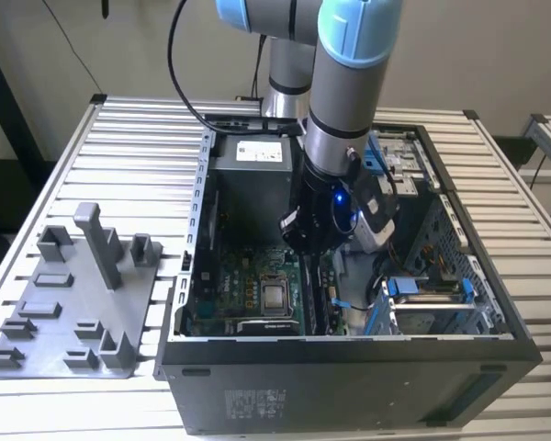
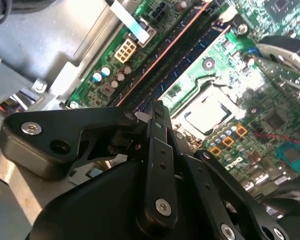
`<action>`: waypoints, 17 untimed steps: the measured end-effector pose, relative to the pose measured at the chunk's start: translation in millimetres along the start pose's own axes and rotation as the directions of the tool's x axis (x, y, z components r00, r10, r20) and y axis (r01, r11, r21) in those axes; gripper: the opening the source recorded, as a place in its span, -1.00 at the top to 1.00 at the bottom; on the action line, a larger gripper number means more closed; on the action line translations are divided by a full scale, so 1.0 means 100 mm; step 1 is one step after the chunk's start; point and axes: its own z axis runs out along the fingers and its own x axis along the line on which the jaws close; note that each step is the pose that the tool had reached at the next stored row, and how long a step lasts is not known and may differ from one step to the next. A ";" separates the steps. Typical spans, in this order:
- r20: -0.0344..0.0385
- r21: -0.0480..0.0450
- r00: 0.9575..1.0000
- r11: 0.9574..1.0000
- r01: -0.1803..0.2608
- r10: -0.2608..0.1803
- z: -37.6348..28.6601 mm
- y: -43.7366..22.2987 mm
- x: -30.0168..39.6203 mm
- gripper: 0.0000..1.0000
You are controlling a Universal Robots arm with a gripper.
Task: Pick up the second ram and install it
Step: 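Press down the second ram until it locks into place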
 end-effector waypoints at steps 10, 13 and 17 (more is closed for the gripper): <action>-0.002 0.006 0.988 0.988 0.155 -0.155 0.000 0.001 0.004 0.79; -0.003 0.007 0.981 0.981 0.192 -0.192 0.000 0.001 0.008 0.79; -0.003 0.007 0.974 0.974 0.225 -0.225 0.000 0.002 0.011 0.79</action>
